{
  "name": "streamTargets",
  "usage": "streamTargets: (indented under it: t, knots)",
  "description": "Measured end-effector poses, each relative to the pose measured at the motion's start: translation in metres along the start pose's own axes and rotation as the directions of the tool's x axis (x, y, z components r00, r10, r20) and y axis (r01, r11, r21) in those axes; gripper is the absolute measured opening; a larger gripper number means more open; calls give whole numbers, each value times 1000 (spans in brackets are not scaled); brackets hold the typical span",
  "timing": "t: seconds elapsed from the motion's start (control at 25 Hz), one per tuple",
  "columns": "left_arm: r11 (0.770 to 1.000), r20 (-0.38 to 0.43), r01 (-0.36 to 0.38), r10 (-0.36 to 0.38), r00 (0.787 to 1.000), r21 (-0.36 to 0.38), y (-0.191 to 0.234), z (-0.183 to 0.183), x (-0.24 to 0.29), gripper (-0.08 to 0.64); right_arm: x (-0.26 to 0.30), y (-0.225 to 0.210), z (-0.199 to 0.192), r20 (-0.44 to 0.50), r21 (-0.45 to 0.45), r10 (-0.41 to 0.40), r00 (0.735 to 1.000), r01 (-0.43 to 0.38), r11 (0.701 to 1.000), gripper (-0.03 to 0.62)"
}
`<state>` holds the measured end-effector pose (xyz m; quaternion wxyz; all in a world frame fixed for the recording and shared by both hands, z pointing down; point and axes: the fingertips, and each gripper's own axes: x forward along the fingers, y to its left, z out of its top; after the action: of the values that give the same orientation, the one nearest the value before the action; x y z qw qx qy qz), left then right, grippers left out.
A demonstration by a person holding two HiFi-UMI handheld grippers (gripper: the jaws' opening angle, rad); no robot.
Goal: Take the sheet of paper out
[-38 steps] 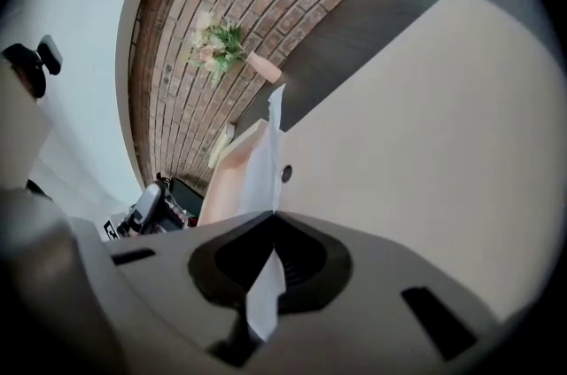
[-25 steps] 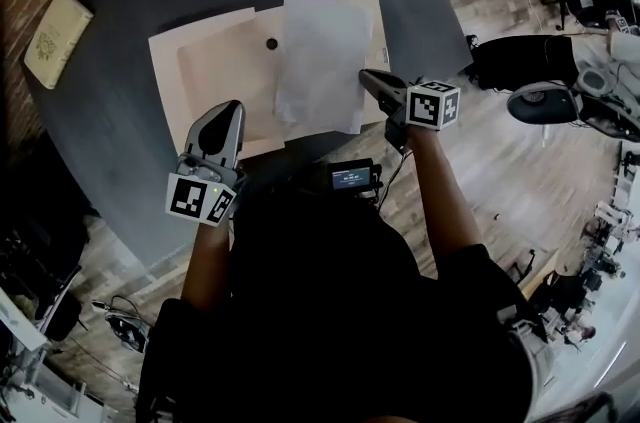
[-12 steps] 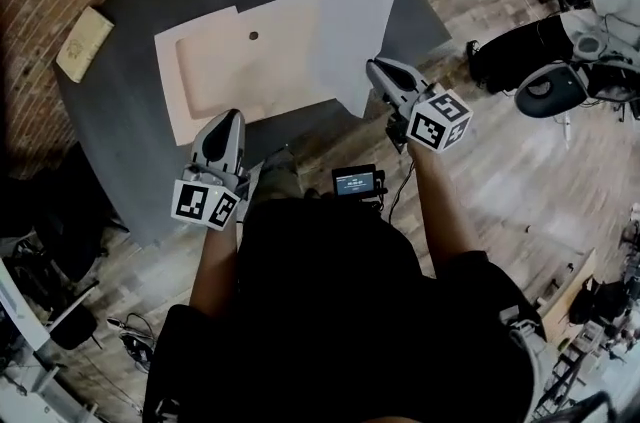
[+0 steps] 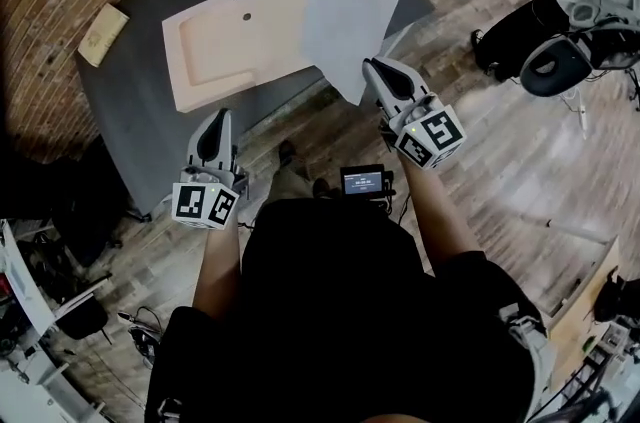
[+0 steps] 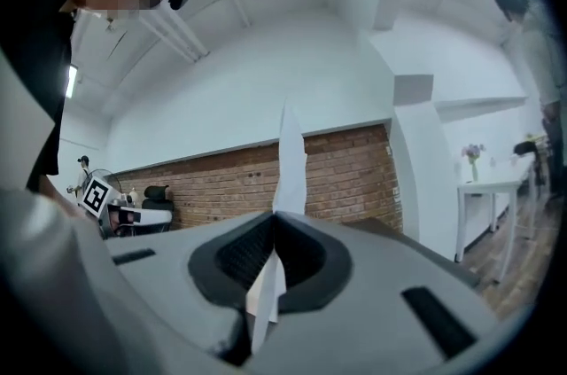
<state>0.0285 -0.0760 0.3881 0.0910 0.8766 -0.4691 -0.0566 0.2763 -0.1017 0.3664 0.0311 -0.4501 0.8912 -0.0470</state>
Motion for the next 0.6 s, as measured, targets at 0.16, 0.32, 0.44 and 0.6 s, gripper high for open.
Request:
streamTargets:
  t: [0.16, 0.32, 0.44, 0.6]
  knots:
    - [999, 20, -20, 19, 1000, 41, -26, 19, -23, -5, -42, 17, 16, 64, -54, -38, 997, 41, 998, 8]
    - [997, 30, -50, 48, 998, 56, -20, 20, -37, -5, -54, 31, 9, 90, -95, -77, 993, 85, 992, 8]
    - [995, 26, -75, 73, 997, 70, -11, 18, -50, -5, -57, 40, 2, 98, -97, -98, 990, 108, 989, 8]
    - [992, 17, -104, 103, 995, 70, -1, 12, -68, -5, -60, 59, -5, 95, -99, -100, 990, 109, 989, 8]
